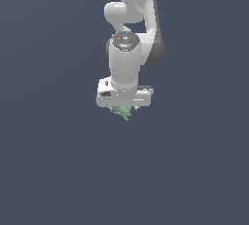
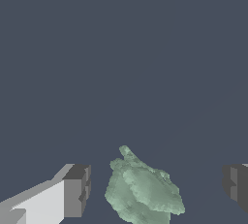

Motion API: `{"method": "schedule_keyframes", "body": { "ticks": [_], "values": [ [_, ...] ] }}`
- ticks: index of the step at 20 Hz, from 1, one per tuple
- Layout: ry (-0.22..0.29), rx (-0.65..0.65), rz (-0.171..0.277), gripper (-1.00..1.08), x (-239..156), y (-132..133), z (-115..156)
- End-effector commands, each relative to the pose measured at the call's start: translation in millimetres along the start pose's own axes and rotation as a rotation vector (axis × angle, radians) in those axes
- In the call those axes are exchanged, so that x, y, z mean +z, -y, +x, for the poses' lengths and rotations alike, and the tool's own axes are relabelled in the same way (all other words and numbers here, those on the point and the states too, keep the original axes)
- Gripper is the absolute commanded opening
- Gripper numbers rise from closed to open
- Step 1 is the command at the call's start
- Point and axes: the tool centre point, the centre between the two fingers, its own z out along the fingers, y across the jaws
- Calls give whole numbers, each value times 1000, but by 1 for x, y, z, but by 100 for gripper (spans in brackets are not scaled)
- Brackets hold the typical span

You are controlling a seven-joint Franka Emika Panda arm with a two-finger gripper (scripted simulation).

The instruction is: Pick up the object and move it to a goal position.

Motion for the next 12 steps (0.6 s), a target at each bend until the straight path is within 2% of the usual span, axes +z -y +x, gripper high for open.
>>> {"method": "schedule_keyframes", "body": {
  "ticks": [1,12],
  "values": [
    [0,0,0,100,0,0,0],
    [-3,4,-30,100,-9,-22,4]
  ]
}}
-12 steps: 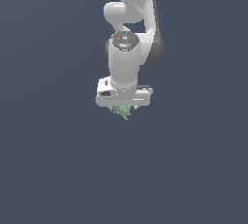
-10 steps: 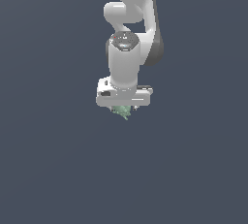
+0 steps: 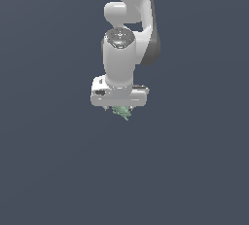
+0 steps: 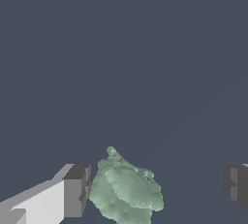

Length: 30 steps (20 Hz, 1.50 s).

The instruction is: Pick up the object and move it to a goal position.

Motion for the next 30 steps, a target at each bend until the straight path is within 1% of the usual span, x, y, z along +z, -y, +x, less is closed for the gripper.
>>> {"method": "schedule_keyframes", "body": {
  "ticks": [1,7,14,20,30],
  "values": [
    [0,0,-2,100,0,-1,0],
    [1,-22,0,100,1,0,-2],
    [2,-104,4,100,7,1,-8],
    [4,-224,11,100,15,2,-17],
    [4,-484,26,100,31,7,-38]
  ]
}}
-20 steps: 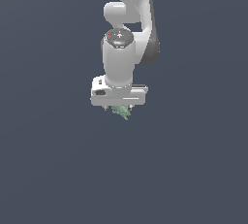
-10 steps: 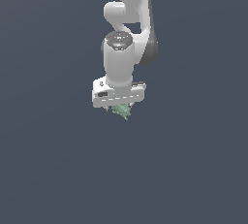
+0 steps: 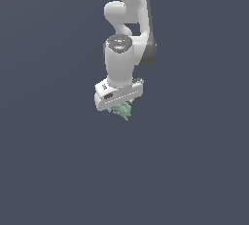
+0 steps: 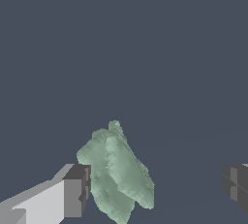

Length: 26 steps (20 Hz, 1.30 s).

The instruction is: Pick up the object and move it to a goal position.

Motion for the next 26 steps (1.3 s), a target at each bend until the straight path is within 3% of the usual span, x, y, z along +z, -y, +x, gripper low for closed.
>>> {"method": "schedule_keyframes", "body": {
  "ticks": [1,15,26],
  "values": [
    [-1,-67,3,100,4,3,-4],
    [-6,-415,20,100,24,22,-29],
    [-9,-541,25,100,31,29,-38]
  ]
}}
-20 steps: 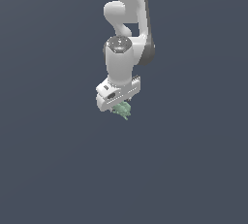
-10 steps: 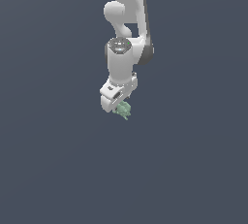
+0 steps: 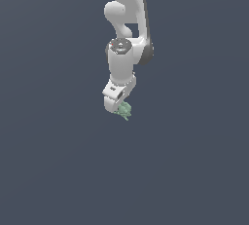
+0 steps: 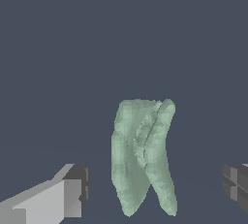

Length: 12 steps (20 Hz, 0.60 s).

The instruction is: Pick up the object and move it to a goal position.

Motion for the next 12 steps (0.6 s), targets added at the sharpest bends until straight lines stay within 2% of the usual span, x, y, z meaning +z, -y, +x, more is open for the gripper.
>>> {"method": "schedule_keyframes", "body": {
  "ticks": [1,7,12],
  "values": [
    [0,-14,0,100,1,1,0],
    [0,-13,0,100,4,1,-1],
    [-1,-15,1,100,22,2,-1]
  ]
}}
